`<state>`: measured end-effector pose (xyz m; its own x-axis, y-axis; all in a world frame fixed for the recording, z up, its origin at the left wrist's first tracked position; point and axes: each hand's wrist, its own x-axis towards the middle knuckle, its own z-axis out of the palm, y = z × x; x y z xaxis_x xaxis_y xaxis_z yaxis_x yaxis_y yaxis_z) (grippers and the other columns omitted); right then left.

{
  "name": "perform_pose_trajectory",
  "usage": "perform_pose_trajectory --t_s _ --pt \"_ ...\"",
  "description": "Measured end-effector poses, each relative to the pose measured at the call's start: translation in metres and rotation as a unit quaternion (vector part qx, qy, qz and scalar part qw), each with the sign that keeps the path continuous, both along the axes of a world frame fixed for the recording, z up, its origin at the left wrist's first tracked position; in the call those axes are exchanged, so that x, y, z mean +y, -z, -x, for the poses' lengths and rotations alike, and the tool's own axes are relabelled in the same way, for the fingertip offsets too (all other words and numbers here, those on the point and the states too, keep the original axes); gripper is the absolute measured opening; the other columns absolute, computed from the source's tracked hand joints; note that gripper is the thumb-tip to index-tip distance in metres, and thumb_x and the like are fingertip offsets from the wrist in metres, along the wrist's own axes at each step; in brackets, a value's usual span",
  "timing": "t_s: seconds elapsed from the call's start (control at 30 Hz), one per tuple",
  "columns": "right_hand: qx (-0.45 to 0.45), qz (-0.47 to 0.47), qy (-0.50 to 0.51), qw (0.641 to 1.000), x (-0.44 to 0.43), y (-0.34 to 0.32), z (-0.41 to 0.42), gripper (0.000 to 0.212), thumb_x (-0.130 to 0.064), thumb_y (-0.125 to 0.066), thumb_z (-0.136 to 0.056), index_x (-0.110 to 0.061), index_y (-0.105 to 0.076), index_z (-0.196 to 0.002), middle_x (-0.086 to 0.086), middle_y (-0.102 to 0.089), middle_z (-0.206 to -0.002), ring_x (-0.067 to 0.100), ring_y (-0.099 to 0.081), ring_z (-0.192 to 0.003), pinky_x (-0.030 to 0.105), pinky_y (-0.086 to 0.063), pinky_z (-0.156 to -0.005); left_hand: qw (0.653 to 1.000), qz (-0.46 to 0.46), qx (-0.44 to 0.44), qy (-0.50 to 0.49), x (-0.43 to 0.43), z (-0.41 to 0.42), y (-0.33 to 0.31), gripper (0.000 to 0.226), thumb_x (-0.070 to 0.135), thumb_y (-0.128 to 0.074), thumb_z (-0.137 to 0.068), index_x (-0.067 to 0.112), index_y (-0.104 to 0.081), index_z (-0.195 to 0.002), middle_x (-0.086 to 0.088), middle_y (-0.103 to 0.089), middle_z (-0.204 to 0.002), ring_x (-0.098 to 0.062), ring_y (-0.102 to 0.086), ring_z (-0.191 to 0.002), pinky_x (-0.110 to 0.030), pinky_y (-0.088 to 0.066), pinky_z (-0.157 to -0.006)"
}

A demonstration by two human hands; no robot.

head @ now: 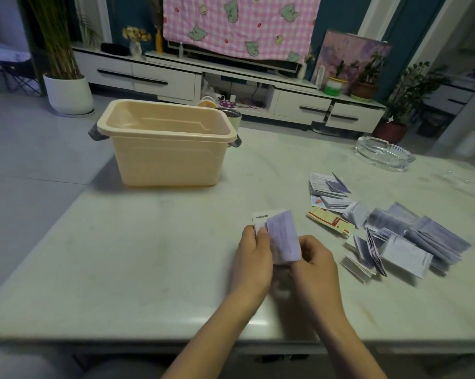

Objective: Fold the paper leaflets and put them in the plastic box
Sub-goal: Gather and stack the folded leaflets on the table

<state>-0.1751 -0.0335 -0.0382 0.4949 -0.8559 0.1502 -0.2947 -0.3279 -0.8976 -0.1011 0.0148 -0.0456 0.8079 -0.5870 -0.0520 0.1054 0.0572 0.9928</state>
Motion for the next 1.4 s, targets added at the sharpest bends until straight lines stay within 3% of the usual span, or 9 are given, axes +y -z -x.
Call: perform_pose_trajectory --t_s 0.2,0.33,0.43,0.63,0.73,0.87,1.03,1.2,1.4 --pt "0.078 0.127 -0.018 0.989 0.003 0.007 -0.005 0.024 -0.024 -0.047 -0.094 -0.017 -0.053 -0.071 0.0 -0.058 -0.073 0.015 -0.05 -0.066 0.026 -0.036 -0.058 1.0 0.013 -0.005 0.014 0.002 0.003 0.004 0.021 0.032 -0.045 -0.097 0.013 -0.052 -0.104 0.002 -0.063 -0.096 -0.017 -0.061 -0.093 -0.033 -0.05 -0.084" --pt "-0.017 0.176 0.029 0.984 0.0 0.008 -0.008 0.033 -0.036 -0.03 -0.093 -0.017 -0.057 -0.1 -0.002 -0.051 -0.099 0.004 -0.042 -0.088 0.015 -0.03 -0.075 0.999 0.017 -0.025 -0.01 0.002 -0.006 0.002 0.007 0.019 -0.046 -0.097 0.021 -0.05 -0.091 0.008 -0.059 -0.089 -0.011 -0.058 -0.083 -0.023 -0.048 -0.073" --pt "-0.03 0.056 -0.032 0.997 -0.004 0.006 -0.016 0.033 -0.037 -0.034 -0.099 -0.014 -0.052 -0.115 -0.006 -0.056 -0.11 0.004 -0.05 -0.103 0.012 -0.037 -0.085 0.996 0.01 -0.081 0.023 0.002 -0.006 0.001 0.007 0.022 -0.044 -0.098 0.019 -0.05 -0.098 0.007 -0.061 -0.095 -0.012 -0.06 -0.09 -0.027 -0.05 -0.081" --pt "-0.057 -0.043 -0.094 0.993 -0.006 0.015 -0.027 0.019 -0.026 -0.034 -0.1 -0.012 -0.046 -0.102 -0.008 -0.062 -0.093 -0.011 -0.059 -0.076 0.005 -0.043 -0.066 0.978 -0.036 -0.198 0.06 0.004 -0.006 0.003 0.006 0.025 -0.035 -0.099 0.019 -0.037 -0.098 -0.003 -0.062 -0.113 -0.021 -0.06 -0.1 -0.037 -0.049 -0.087" --pt "-0.009 0.034 -0.106 0.994 -0.009 0.021 -0.024 0.014 -0.024 -0.04 -0.1 -0.016 -0.05 -0.103 -0.006 -0.063 -0.101 0.005 -0.06 -0.093 0.01 -0.043 -0.076 0.977 -0.06 -0.203 0.021 0.005 -0.011 0.008 0.006 0.019 -0.039 -0.098 0.014 -0.042 -0.098 -0.003 -0.064 -0.107 -0.022 -0.061 -0.097 -0.031 -0.049 -0.081" --pt "0.121 0.262 -0.083 0.954 -0.034 0.023 -0.022 0.053 -0.043 -0.041 -0.092 -0.008 -0.048 -0.131 0.007 -0.035 -0.146 0.019 -0.029 -0.137 0.019 -0.016 -0.11 0.988 -0.037 -0.148 -0.03 0.005 -0.019 0.009 0.019 0.007 -0.043 -0.095 0.017 -0.047 -0.08 0.008 -0.057 -0.077 0.0 -0.055 -0.068 -0.011 -0.04 -0.056" --pt "0.231 0.256 -0.011 0.939 -0.102 0.001 -0.014 0.052 -0.015 -0.065 -0.084 0.002 -0.047 -0.129 0.022 -0.044 -0.136 0.034 -0.036 -0.13 0.034 -0.025 -0.105 0.992 -0.027 -0.115 -0.036 0.005 -0.016 0.008 0.02 0.008 -0.043 -0.097 0.019 -0.045 -0.08 0.011 -0.054 -0.077 0.0 -0.05 -0.064 -0.006 -0.037 -0.05" --pt "0.405 0.174 -0.039 0.897 -0.152 -0.008 -0.012 0.061 -0.041 -0.065 -0.083 -0.009 -0.045 -0.131 0.018 -0.048 -0.133 0.033 -0.042 -0.122 0.034 -0.035 -0.095 0.998 0.0 -0.056 -0.04 0.006 -0.016 0.003 0.007 0.008 -0.043 -0.097 0.011 -0.049 -0.095 0.011 -0.054 -0.082 0.003 -0.051 -0.066 -0.004 -0.039 -0.05" --pt "0.423 0.169 -0.034 0.889 -0.165 -0.014 -0.017 0.029 -0.037 -0.047 -0.095 -0.01 -0.052 -0.085 0.023 -0.059 -0.114 0.033 -0.053 -0.1 0.031 -0.032 -0.072 0.998 0.03 0.004 -0.048 0.009 -0.014 -0.006 0.008 0.005 -0.041 -0.097 0.009 -0.049 -0.095 0.009 -0.054 -0.082 0.0 -0.051 -0.066 -0.005 -0.04 -0.044"
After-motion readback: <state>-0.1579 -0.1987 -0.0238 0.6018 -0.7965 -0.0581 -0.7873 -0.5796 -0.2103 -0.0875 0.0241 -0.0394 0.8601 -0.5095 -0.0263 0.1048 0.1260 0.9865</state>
